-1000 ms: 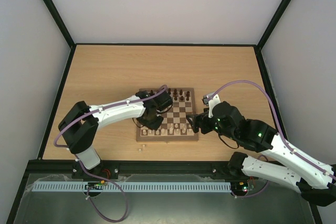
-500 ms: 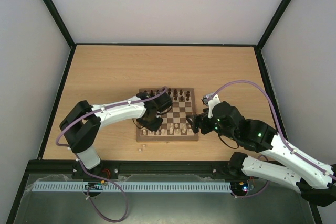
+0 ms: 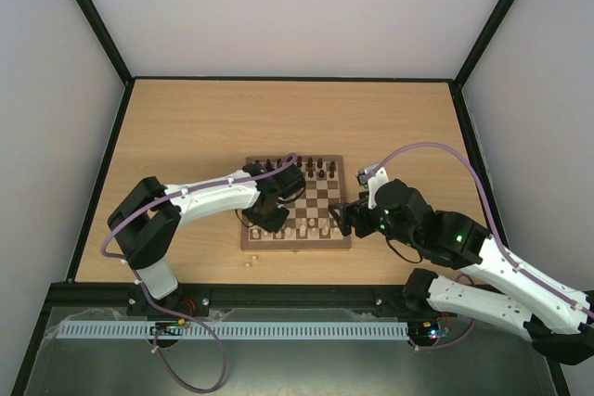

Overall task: Set up the chess pieces on the board
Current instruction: Place the chess piece on the chessboard.

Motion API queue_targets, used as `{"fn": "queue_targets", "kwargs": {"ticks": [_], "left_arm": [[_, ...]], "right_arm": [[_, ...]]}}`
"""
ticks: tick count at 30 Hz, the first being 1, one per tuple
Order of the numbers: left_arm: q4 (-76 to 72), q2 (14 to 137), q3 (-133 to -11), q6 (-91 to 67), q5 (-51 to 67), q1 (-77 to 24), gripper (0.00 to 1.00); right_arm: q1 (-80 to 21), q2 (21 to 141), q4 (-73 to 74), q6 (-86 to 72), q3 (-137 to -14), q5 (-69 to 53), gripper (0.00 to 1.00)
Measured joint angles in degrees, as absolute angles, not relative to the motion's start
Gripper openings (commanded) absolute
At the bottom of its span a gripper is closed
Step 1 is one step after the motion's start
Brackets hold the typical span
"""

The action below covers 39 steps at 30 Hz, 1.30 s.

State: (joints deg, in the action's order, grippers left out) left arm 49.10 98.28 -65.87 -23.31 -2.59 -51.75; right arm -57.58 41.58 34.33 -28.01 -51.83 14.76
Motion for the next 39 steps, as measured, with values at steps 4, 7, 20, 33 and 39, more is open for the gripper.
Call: {"fn": "queue_targets", "kwargs": {"ticks": [4, 7, 20, 33, 39], "left_arm": [[49.1, 98.3, -65.9, -23.3, -2.7, -51.7, 0.27], [49.1, 98.5, -65.9, -23.3, -3.0, -51.7, 0.27], [49.2, 99.2, -66.5, -23.3, -3.7, -51.1, 0.29], [49.2, 99.2, -67.4, -22.9, -4.4, -50.7, 0.31], [49.5, 99.2, -68.6, -22.9, -4.6, -50.7, 0.32]], "right_arm": [[-57.6, 41.6, 34.3, -28.0, -51.8, 14.6, 0.89], [-57.6, 41.6, 34.3, -27.8, -51.8, 14.6, 0.89], [-57.6, 41.5, 34.2, -27.6, -51.8, 14.4, 0.89], [-57.6, 41.2, 34.2, -27.6, -51.8, 14.3, 0.89], [-57.6, 41.2, 34.1, -27.6, -51.7, 14.3, 0.89]]}}
